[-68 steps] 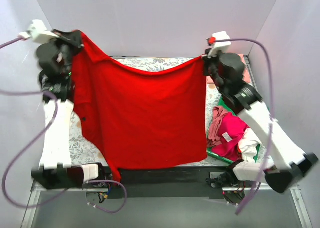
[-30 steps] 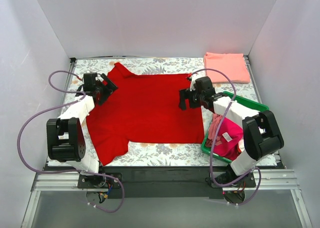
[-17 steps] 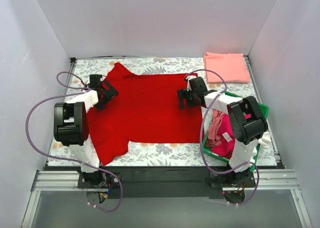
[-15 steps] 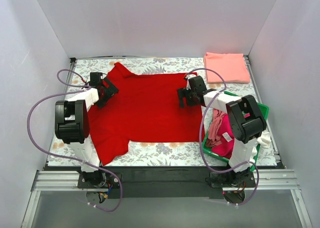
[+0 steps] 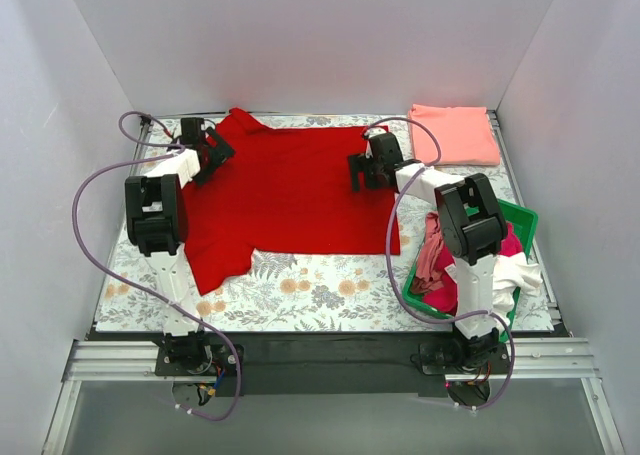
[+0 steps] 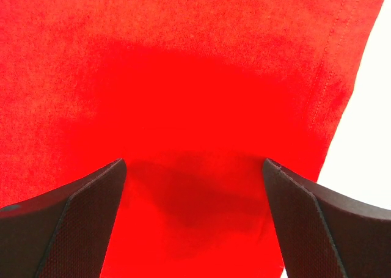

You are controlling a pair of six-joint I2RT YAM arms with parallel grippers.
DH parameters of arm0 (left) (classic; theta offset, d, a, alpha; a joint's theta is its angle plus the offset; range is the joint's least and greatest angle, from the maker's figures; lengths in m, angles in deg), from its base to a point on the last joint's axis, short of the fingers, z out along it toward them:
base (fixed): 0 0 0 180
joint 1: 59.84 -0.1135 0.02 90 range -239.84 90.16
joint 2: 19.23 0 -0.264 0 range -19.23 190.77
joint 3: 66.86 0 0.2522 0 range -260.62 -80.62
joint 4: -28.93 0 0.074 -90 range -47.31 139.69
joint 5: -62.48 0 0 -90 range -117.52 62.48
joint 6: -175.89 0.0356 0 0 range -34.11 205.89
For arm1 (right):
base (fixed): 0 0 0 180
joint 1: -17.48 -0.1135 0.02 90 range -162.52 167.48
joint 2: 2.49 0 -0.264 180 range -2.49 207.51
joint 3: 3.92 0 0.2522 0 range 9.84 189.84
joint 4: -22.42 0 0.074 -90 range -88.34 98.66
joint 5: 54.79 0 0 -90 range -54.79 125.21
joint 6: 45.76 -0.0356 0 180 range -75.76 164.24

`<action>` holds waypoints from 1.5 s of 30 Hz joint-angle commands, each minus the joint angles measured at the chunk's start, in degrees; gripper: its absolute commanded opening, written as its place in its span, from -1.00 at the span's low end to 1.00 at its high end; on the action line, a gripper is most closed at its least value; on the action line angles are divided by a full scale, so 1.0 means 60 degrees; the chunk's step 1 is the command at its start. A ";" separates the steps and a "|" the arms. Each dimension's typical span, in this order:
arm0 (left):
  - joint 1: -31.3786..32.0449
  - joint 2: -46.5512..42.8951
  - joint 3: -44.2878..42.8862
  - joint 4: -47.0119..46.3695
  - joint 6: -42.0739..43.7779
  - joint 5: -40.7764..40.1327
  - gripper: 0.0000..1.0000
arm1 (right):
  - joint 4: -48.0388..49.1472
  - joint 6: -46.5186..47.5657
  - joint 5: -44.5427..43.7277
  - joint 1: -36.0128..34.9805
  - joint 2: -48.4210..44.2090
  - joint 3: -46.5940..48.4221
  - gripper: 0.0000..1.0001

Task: Fold and stack the t-shirts
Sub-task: Flatten the tshirt out

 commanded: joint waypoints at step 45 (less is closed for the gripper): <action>0.0304 -1.1587 1.0800 0.2522 -0.4244 -0.0290 0.94 | 0.0442 -0.2056 0.2066 0.0157 -1.0268 -0.7530 0.97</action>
